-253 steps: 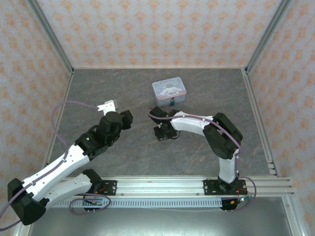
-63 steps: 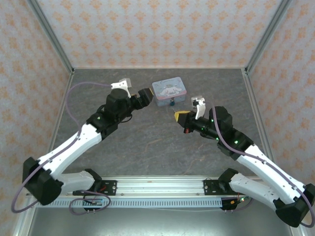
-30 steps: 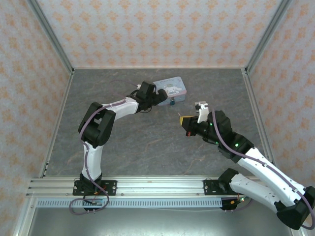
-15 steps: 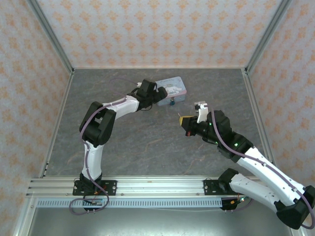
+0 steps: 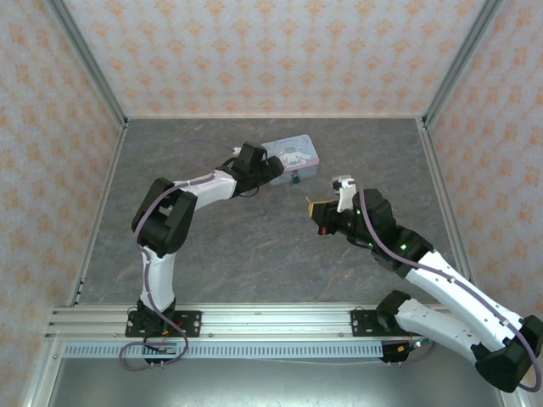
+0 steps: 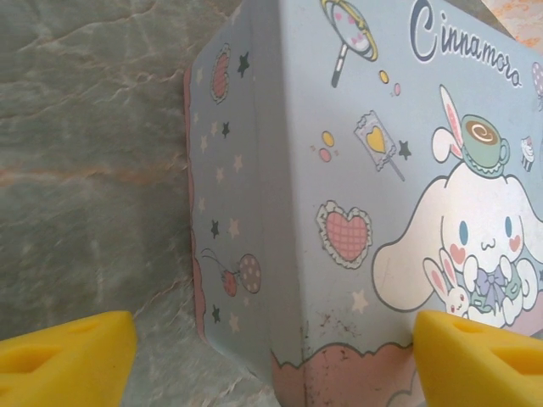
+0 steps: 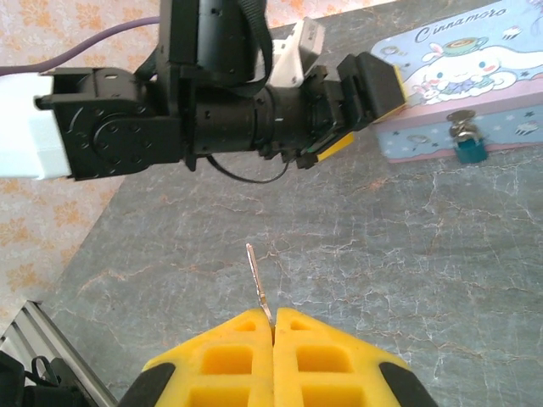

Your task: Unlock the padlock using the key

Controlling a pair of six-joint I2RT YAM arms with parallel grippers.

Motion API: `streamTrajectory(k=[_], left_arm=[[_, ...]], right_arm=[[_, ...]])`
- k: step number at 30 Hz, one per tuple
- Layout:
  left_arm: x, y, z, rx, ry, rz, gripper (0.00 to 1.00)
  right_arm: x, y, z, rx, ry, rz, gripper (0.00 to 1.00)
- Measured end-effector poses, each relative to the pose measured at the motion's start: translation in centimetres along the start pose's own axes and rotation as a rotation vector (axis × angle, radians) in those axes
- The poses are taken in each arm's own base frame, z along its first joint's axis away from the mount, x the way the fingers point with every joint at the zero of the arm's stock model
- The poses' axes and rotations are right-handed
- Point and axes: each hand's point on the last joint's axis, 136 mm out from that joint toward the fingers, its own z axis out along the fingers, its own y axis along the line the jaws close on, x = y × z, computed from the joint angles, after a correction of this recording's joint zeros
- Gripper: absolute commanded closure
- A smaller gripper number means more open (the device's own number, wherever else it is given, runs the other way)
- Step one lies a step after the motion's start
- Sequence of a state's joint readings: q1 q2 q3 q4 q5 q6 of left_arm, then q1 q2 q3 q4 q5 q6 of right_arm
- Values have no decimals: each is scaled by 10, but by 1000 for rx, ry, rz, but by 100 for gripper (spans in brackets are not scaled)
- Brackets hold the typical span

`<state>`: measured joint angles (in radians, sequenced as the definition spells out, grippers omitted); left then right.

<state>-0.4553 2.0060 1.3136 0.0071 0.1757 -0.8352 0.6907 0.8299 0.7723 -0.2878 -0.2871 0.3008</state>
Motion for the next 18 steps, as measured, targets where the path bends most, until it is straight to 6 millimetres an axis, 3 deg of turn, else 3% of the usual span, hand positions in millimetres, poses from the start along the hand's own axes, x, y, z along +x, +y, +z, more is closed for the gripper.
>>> streamTrajectory(k=[10,18], left_arm=[[29,36,-45,3,0,6,25],[73,67,-90,22,7,-8,24]], right_arm=[[5,-7,8,34,23,-11,100],[12,-9,25,38,79,-9,100]])
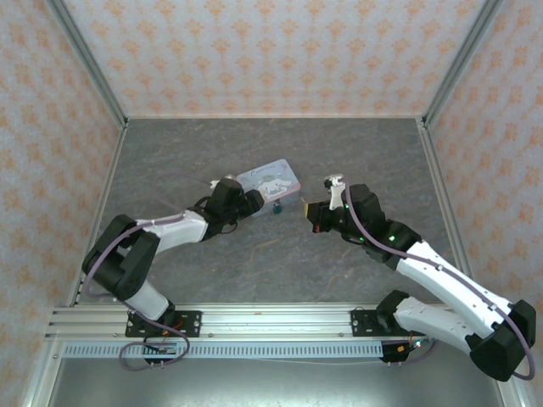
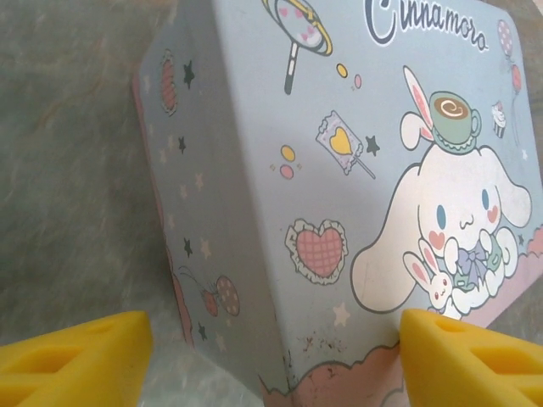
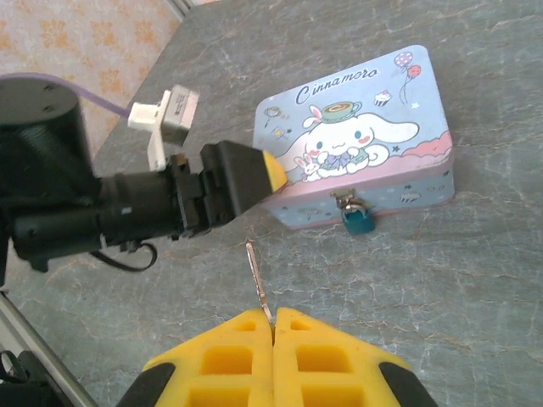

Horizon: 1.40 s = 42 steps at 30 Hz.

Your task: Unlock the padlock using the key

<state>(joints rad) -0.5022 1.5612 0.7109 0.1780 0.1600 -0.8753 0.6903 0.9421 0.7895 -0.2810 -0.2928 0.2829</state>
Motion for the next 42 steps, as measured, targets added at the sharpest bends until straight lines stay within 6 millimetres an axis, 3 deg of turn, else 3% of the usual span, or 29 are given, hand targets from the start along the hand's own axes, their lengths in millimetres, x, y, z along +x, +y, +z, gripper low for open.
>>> streamTrajectory(k=[7,18,22,26,31,34,42], left_arm=[[3,24,-22,-21,-21,-36,21],[-50,44,-11,-110,-75,-49,15],[-56,47,-15,-142,-71,-5,9],[-59,45,-33,-161,-75,65,5],[-76,18,-73,-62,-162,127,5],[-71,13,-90,-4,-178,145,5],[-8,54,-95,13,-79,156,5]], right_arm=[[7,4,19,-30,53,4,100],[11,10,31,-72,84,15,100],[13,14,39,-103,91,28,100],[16,15,54,-143,116,63,100],[11,-3,85,-179,137,158,100],[13,-15,110,-186,182,206,100],[-13,-3,177,-287,236,222,100]])
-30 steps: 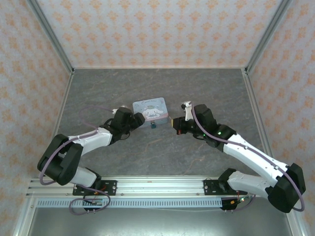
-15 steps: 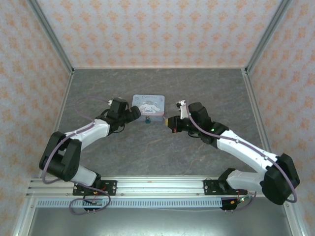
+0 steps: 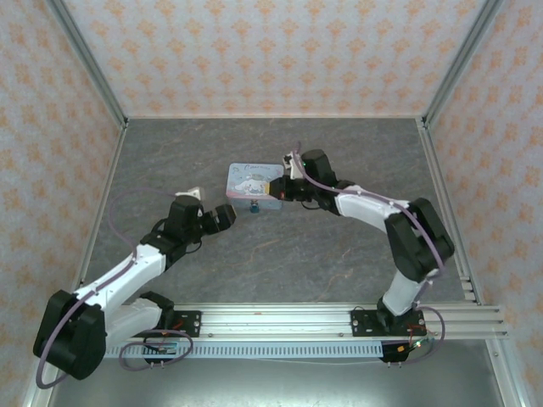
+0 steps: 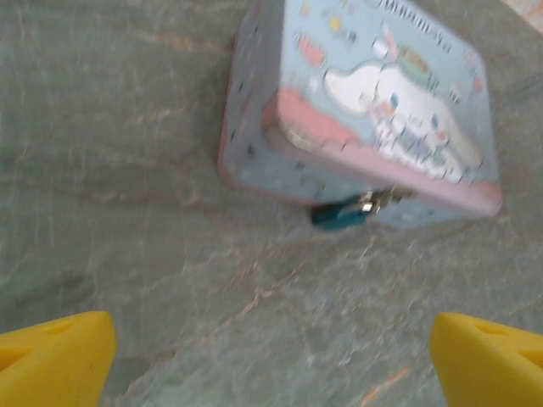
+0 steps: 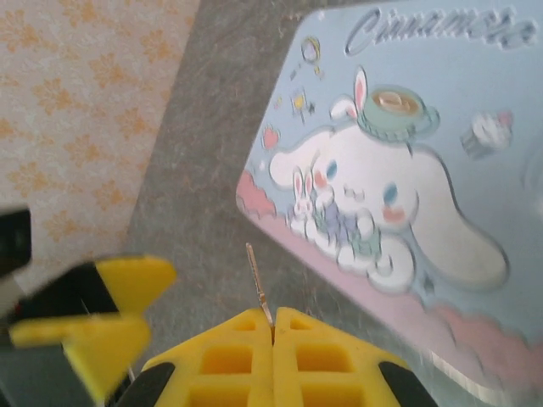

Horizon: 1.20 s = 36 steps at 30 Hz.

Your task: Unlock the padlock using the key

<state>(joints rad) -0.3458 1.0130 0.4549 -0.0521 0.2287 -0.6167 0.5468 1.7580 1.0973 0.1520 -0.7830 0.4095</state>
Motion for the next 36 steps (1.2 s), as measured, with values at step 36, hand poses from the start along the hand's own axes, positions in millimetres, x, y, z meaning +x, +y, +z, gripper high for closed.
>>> streamTrajectory(k=[36], left_arm=[[46,-51,-18,284,-28,313,5]], right_arm=[[54,-22,5,-20,66,111,100]])
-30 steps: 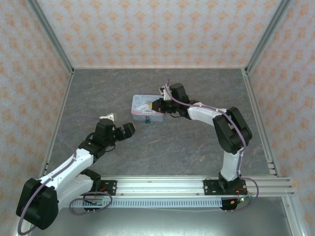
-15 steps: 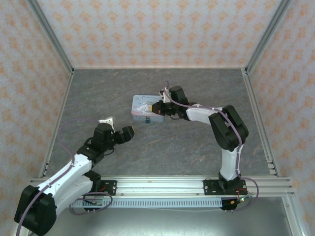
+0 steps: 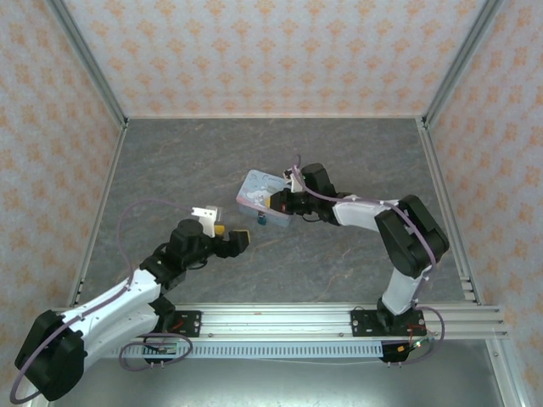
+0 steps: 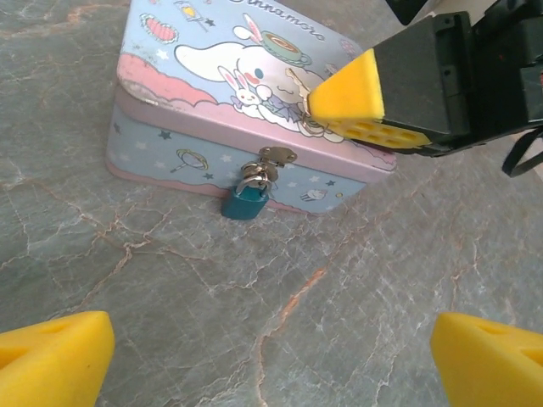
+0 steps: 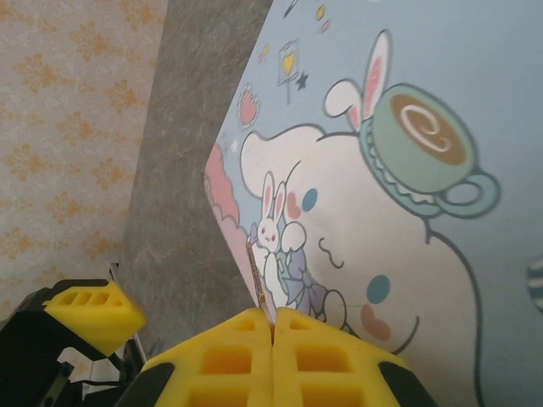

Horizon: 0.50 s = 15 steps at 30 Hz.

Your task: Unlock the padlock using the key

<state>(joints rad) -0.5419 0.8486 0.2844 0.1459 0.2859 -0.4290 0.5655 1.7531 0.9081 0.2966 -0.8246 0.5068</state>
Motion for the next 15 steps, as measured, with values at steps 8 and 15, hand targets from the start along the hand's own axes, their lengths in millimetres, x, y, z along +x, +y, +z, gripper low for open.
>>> streamTrajectory(k=[8,15], left_arm=[[36,14,30,-22,149,17,11],[37,14,64,-19,208,59,24]], right_arm=[[9,5,2,-5,-13,33,100],[8,3,1,7,-19,33,100]])
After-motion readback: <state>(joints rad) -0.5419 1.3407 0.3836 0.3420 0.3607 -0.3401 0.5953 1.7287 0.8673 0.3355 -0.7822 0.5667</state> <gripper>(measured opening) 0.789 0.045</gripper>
